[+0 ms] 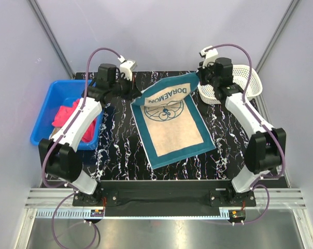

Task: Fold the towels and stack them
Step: Fold the towel

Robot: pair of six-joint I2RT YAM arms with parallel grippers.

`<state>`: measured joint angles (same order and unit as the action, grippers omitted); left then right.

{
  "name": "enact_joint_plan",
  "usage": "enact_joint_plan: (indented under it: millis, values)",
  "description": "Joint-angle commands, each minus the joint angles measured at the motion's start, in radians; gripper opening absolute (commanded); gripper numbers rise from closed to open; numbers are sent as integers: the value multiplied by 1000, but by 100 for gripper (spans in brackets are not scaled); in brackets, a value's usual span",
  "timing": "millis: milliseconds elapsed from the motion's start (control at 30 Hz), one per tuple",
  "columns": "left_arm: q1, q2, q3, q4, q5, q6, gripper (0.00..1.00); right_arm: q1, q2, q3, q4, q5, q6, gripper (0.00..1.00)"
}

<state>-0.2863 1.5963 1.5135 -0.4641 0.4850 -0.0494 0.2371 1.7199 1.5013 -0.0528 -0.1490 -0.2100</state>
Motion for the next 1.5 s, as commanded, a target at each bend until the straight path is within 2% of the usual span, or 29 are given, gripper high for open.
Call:
enact_joint_plan:
  millis: [0,200,333,567,767,1000,1133,1233,1300,1333,1467]
  values:
    - [-19,-76,-113,4,-45,14,0,-7,-144,-99,-8,80,26,0]
    - [-103,-139,-300,2,-75,-18,0,-5,-273,-286,-102,114,103,0]
    - [-169,-177,-369,4,-100,-41,0,-5,-356,-409,-139,135,191,0]
    - [-261,-232,-435,-38,-144,-61,0,-4,-450,-490,-274,127,328,0]
    - [-327,-265,-498,-48,-203,-89,0,-7,-487,-520,-407,253,395,0]
    - [-410,-236,-564,-5,-206,-176,0,-7,-471,-581,-484,207,559,1]
    - [-462,-207,-607,25,-191,-222,9,-5,-471,-615,-505,213,635,7]
    - [-482,-217,-662,80,-157,-276,19,-5,-477,-628,-536,262,669,8]
    - [-488,-226,-682,97,-131,-308,32,-5,-488,-638,-553,305,693,17]
    - [-487,-229,-693,94,-122,-320,33,-5,-502,-638,-558,327,696,25]
    - [-487,-262,-671,68,-167,-339,41,-5,-525,-633,-532,318,725,35]
